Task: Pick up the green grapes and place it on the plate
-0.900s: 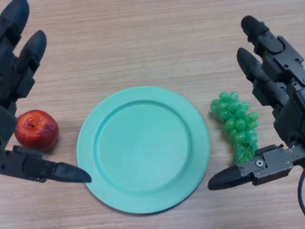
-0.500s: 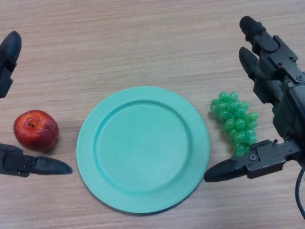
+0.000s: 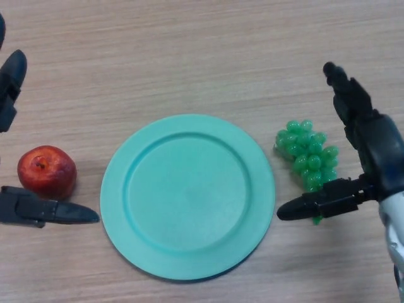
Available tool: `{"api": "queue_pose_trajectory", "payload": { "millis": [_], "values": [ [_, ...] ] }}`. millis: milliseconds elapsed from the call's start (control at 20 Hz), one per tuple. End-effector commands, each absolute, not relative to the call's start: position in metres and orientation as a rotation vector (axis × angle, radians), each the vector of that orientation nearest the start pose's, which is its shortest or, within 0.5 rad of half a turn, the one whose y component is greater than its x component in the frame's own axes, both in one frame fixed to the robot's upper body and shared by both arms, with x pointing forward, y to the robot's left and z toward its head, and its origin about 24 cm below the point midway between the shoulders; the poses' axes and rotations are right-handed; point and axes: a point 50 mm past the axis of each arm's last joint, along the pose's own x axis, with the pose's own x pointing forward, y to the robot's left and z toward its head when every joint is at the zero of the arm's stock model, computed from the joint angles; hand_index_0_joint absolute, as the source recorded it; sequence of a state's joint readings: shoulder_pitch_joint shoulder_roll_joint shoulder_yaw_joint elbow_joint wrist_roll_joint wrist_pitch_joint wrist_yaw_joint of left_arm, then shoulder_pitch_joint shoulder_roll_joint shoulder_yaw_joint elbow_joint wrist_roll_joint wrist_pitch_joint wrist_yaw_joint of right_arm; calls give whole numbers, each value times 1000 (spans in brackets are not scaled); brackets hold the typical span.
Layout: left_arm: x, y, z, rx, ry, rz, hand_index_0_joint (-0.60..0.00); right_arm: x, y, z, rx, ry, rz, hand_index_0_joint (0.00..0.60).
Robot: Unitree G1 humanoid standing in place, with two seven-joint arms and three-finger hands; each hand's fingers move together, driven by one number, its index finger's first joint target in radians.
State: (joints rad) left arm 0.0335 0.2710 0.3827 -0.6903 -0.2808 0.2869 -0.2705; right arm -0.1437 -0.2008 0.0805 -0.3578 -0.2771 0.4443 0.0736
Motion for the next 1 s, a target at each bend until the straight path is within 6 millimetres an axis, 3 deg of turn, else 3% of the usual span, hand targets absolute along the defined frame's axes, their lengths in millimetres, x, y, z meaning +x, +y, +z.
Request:
{"api": "queue_pose_trajectory", "payload": {
  "millis": [50, 350, 400, 550, 600, 650, 900, 1000],
  "values": [
    [194, 226, 213, 249, -619, -45, 0, 278, -154, 148, -539, -298, -44, 0],
    [193, 229, 214, 238, -619, -45, 0, 308, -149, 116, -678, -230, -58, 0],
    [193, 229, 214, 237, -619, -44, 0, 308, -148, 116, -677, -228, -58, 49],
    [192, 232, 213, 231, -619, -33, 0, 313, -143, 112, -675, -212, -33, 449],
    [192, 233, 213, 230, -619, -27, 0, 315, -140, 109, -664, -195, -6, 549],
    [191, 234, 213, 230, -618, -21, 0, 317, -135, 106, -642, -182, 24, 600],
    [190, 235, 211, 231, -616, 1, 0, 324, -143, 106, -788, -194, 50, 600],
    [188, 237, 210, 226, -619, 6, 0, 330, -150, 118, -810, -214, 25, 600]
  ]
}}
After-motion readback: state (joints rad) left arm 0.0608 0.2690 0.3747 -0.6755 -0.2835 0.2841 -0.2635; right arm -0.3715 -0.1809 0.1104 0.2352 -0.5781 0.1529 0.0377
